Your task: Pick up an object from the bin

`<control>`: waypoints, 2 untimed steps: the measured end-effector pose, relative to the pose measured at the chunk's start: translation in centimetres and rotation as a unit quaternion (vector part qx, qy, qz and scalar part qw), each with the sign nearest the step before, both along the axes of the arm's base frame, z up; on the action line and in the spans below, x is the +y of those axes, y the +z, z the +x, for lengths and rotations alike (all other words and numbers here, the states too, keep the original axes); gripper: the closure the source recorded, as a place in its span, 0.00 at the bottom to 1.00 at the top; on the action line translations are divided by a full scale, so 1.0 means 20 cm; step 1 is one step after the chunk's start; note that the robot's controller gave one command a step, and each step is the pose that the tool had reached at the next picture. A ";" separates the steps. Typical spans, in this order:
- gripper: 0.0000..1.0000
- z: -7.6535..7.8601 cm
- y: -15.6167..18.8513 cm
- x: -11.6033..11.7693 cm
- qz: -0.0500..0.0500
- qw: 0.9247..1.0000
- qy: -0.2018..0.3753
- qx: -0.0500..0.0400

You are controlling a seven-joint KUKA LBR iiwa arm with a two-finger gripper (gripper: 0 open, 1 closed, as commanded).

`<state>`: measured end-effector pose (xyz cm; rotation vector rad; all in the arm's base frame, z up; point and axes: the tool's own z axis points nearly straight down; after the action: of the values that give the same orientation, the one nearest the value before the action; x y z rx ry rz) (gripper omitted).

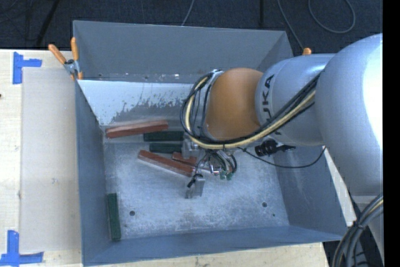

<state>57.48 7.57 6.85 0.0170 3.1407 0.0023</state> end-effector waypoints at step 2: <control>0.00 0.00 0.00 0.00 0.000 1.000 -0.006 0.000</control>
Offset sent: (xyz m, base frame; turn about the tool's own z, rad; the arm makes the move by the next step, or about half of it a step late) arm 0.0000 0.0000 0.0000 0.0000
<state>57.52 7.57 6.88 0.0361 3.1410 0.0023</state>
